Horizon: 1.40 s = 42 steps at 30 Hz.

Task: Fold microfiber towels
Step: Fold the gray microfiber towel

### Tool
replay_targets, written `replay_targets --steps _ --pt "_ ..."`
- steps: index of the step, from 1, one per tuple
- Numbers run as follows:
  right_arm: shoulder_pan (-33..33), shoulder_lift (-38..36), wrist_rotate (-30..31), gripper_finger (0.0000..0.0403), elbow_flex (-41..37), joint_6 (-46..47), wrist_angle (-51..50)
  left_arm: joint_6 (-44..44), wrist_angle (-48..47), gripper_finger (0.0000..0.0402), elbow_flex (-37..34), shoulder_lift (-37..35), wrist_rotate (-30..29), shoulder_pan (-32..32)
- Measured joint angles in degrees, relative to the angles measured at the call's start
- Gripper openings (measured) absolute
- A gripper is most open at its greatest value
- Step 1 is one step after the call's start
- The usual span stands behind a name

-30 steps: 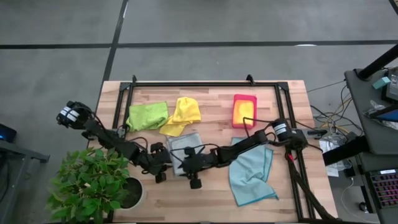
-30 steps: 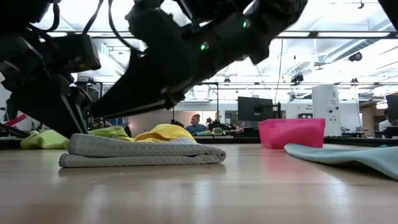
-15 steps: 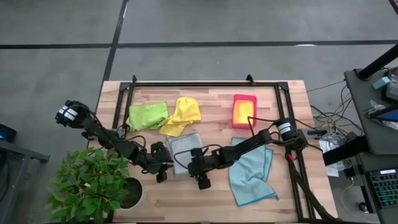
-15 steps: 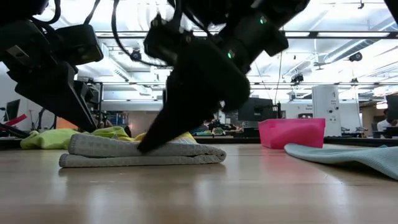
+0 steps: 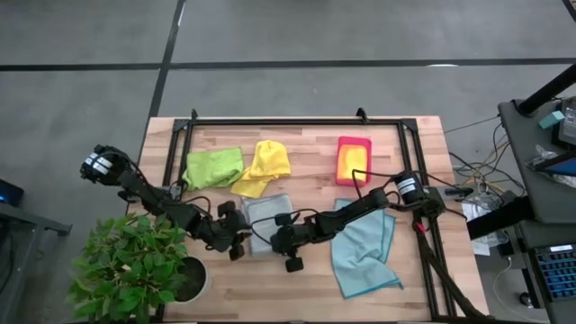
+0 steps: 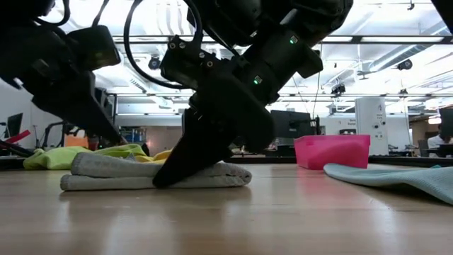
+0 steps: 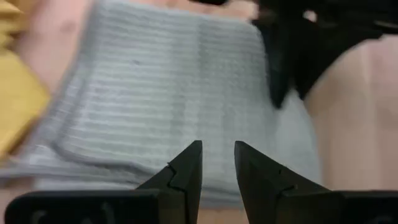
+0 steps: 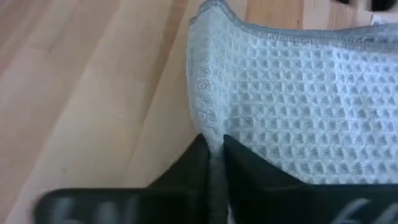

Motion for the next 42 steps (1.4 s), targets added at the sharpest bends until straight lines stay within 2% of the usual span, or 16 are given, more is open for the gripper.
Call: replay_targets --steps 5,9,15,21,31,37,42 --pt "-0.04 -0.24 -2.19 0.0015 0.0 -1.09 -0.35 -0.34 0.12 0.0079 0.0 0.03 -4.55 0.0" --pt "-0.21 -1.72 -9.16 0.0014 -0.16 -0.75 -2.34 -0.38 0.74 0.0079 0.0 0.03 -6.89 0.0" --pt "-0.02 -4.97 -21.1 0.0013 0.33 0.99 -10.36 -0.5 1.34 0.0079 -0.07 0.07 -8.41 0.0" --pt "0.4 -5.49 -28.87 0.0013 0.37 3.08 -14.63 -0.42 5.47 0.0079 -0.4 0.66 -9.3 0.0" --pt "1.51 -6.2 -29.96 0.0013 0.96 3.16 -18.07 -0.44 10.0 0.0079 -0.31 7.73 -9.2 0.0" --pt "1.49 -9.32 -30.03 0.0013 1.49 3.17 -19.41 -0.5 10.62 0.0079 -0.31 12.4 -9.19 0.02" --pt "1.11 -11.66 -29.84 0.0013 1.48 3.53 -20.16 -0.5 15.07 0.0079 -0.2 15.13 -9.15 0.01"
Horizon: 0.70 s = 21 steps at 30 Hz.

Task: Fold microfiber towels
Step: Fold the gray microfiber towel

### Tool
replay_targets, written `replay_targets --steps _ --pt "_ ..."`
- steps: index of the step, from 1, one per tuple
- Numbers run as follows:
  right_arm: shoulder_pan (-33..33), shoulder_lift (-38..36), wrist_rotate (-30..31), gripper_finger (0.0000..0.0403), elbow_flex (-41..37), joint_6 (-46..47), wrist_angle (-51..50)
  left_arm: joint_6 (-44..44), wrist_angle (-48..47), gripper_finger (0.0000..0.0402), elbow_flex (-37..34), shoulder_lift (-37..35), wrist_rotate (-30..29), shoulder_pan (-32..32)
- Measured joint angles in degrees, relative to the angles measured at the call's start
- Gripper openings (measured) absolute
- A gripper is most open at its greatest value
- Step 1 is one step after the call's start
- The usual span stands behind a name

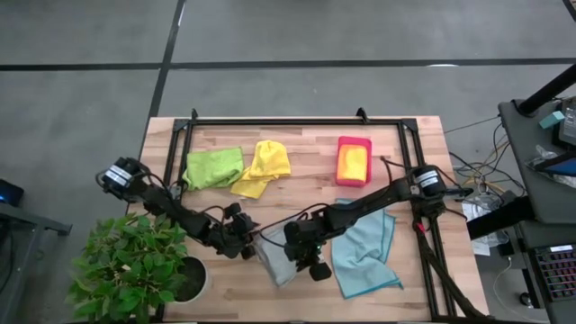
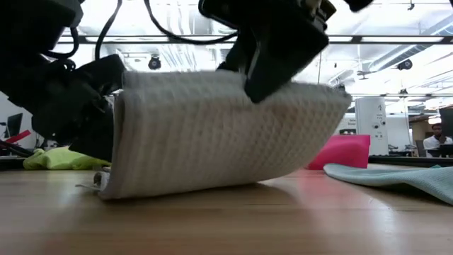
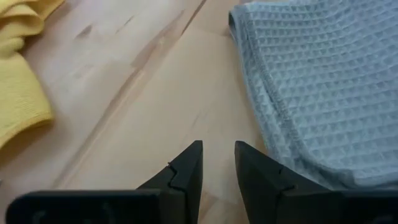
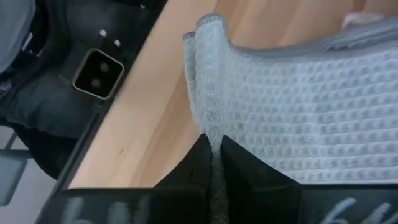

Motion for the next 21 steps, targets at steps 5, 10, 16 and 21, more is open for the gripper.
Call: replay_targets --steps 5,10,16,21 --pt "-0.99 -0.39 0.01 0.0013 1.25 0.66 -0.32 0.02 1.63 0.0079 0.05 1.69 1.38 0.01" --pt "-2.58 -0.25 0.0 0.0013 2.11 -1.01 -0.16 0.25 4.78 0.0079 0.05 3.55 2.81 0.01" --pt "-5.86 0.02 0.06 0.0013 2.1 -1.65 0.88 0.43 5.67 0.0079 0.07 4.24 3.3 -0.01" --pt "-7.63 2.05 0.05 0.0013 2.42 -1.9 2.48 0.65 5.62 0.0079 0.07 4.13 3.65 0.01"
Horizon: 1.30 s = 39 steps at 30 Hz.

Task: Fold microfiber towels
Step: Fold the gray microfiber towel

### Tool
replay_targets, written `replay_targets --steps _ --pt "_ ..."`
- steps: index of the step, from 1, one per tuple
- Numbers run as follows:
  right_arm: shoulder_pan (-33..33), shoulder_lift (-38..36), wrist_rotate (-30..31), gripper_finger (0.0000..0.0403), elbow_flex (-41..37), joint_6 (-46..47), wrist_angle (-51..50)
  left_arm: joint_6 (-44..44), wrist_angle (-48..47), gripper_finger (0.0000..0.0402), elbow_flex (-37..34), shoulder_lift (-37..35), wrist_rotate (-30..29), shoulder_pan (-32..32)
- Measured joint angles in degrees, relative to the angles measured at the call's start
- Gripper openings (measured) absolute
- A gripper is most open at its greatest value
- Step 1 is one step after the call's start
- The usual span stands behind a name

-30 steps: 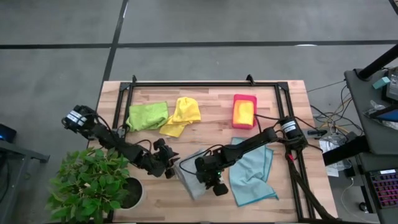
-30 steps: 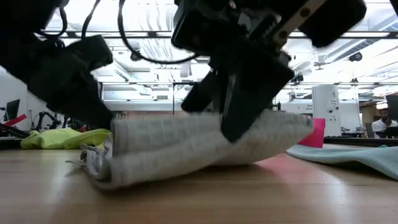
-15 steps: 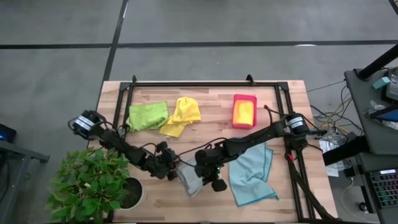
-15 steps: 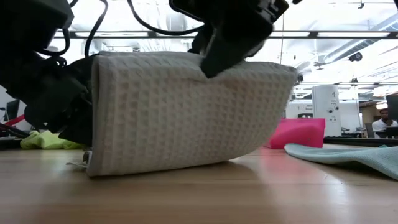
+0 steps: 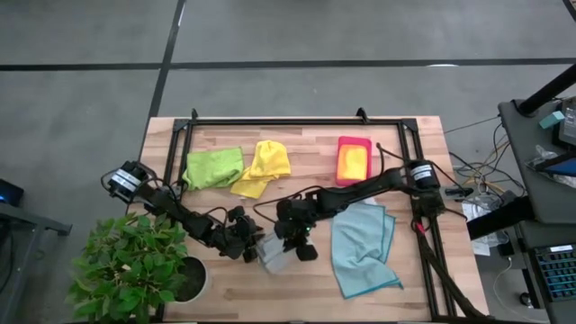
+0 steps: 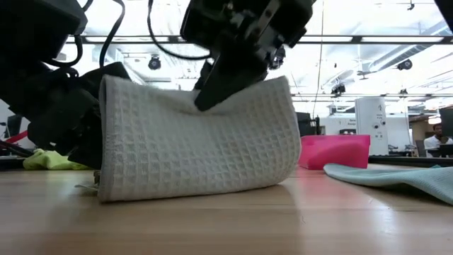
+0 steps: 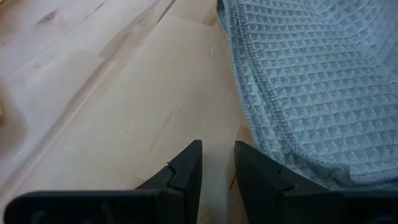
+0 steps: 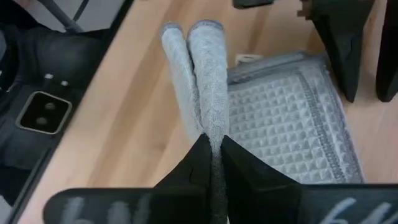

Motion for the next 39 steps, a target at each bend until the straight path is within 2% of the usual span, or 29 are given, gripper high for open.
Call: replay_targets --steps 8,17,22,35,39 --pt "-2.87 2.18 0.21 0.0013 1.06 -1.57 1.29 1.16 -0.01 0.0079 0.0 0.0 0.29 0.0" --pt "-4.19 2.53 3.21 0.0013 1.31 -4.54 2.09 1.5 0.0 0.0079 0.0 0.0 0.44 -0.02" --pt "-4.15 2.55 9.43 0.0013 1.26 -6.76 2.43 1.5 -0.03 0.0079 -0.02 -0.02 0.48 -0.02" --pt "-4.26 5.33 10.57 0.0014 1.15 -7.54 3.94 1.49 -0.82 0.008 -0.08 -0.78 2.12 0.0" --pt "-4.34 5.33 10.59 0.0036 1.15 -7.24 3.89 1.22 -1.92 0.0079 -0.17 -2.57 4.32 -0.04"
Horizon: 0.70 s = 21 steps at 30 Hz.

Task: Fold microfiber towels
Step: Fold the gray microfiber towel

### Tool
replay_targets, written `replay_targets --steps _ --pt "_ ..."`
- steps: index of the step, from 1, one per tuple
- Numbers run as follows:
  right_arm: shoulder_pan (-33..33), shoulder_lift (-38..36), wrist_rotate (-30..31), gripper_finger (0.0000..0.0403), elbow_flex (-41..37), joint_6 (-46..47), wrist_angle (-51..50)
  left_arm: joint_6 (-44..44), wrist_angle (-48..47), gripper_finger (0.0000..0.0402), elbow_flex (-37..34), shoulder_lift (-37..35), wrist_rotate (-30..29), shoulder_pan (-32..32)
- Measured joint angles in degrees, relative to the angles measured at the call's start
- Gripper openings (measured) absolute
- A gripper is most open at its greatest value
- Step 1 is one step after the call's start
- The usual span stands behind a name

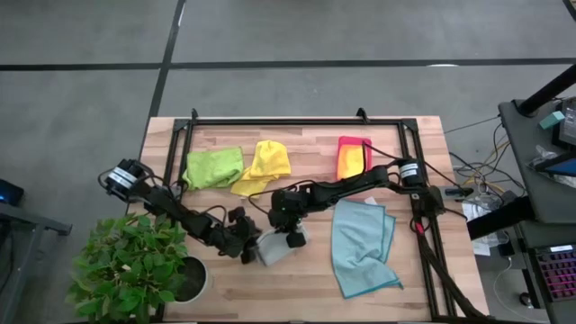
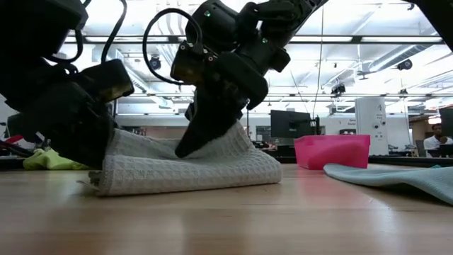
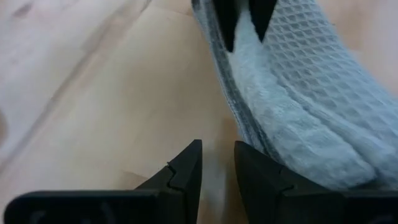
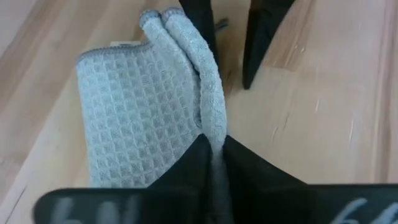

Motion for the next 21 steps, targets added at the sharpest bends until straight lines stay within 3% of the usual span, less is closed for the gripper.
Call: replay_targets --steps 11,21 --pt "-1.24 -1.04 0.1 0.0126 0.0 1.27 -0.35 -0.31 -10.29 0.0079 -0.12 -6.61 1.65 -0.07" --pt "-1.97 -6.59 0.12 0.0139 0.02 -0.78 -6.2 -0.3 -13.96 0.0079 -0.1 -11.88 2.59 -0.07"
